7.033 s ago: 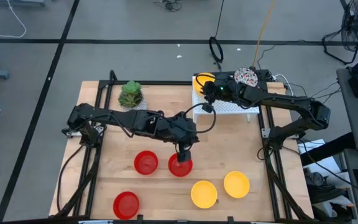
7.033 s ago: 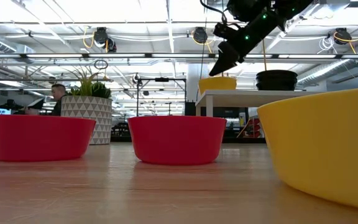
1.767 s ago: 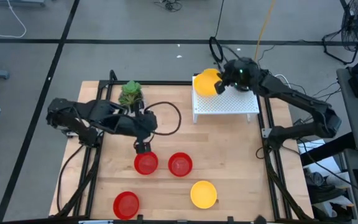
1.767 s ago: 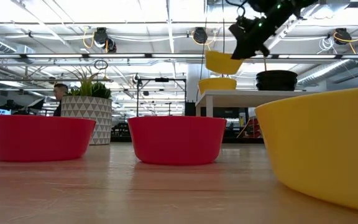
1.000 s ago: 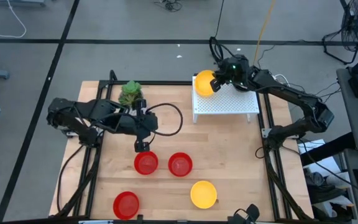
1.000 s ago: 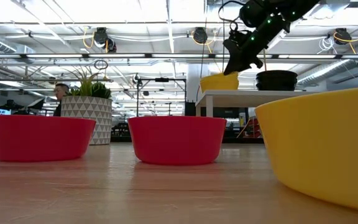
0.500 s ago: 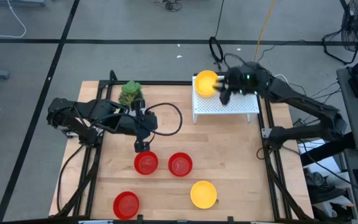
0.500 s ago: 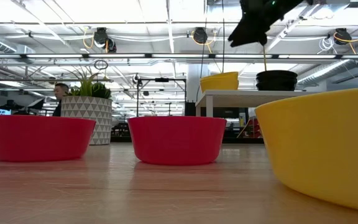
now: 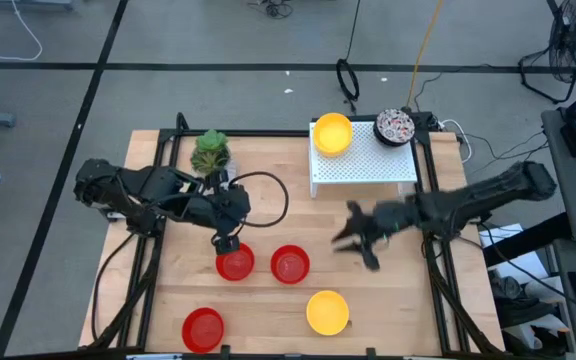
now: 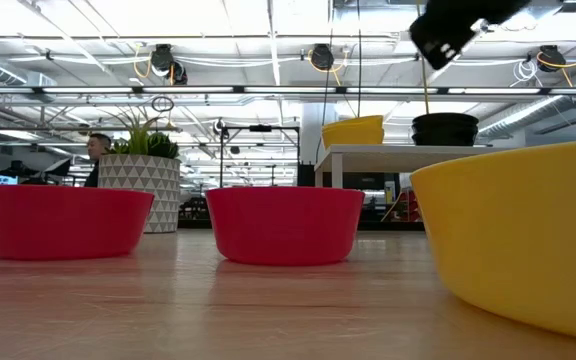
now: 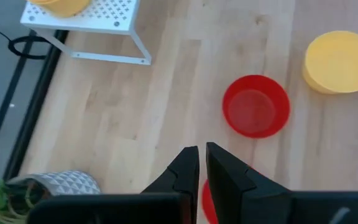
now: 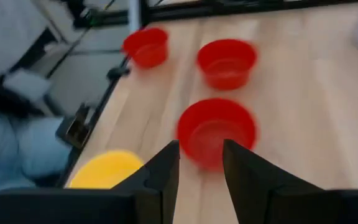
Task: Pick & Place Mini bowls
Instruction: Stack the yellow bowl on top of the yellow bowl on the shelf
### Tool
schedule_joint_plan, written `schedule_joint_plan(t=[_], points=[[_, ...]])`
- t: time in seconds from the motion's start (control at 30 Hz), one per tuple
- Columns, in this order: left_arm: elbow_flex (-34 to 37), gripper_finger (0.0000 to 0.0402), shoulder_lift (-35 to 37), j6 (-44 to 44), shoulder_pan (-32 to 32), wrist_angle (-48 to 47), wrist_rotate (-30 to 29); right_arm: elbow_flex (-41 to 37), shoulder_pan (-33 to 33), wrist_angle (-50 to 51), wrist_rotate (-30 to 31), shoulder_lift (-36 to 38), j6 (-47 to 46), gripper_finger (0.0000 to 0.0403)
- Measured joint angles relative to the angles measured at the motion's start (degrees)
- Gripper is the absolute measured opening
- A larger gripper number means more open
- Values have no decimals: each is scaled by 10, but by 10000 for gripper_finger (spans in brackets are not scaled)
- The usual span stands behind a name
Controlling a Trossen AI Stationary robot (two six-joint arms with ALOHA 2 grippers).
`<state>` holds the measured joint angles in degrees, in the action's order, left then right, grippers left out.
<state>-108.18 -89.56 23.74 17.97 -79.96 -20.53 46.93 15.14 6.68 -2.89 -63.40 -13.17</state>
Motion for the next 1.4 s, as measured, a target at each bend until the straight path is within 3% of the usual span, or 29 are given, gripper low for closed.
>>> schedule_joint_plan(t=[0.17,0.33,0.5,0.77,0.9,1.27,1.4], points=[[0,37,0,46,24,1,-1,-15,126,-25,90,-59,-12,120],[0,37,0,86,52,6,-3,-15,209,-79,83,-136,-81,131],[0,37,0,121,80,10,-5,-15,259,-135,57,-199,-93,142],[0,37,0,139,116,51,-24,-15,276,-249,58,-299,-108,150],[0,37,-3,141,127,67,-26,-15,276,-256,58,-334,-108,151],[0,37,-5,155,153,73,-55,-15,277,-262,62,-365,-98,136],[0,37,-5,154,161,73,-56,-14,273,-263,90,-365,-81,119]])
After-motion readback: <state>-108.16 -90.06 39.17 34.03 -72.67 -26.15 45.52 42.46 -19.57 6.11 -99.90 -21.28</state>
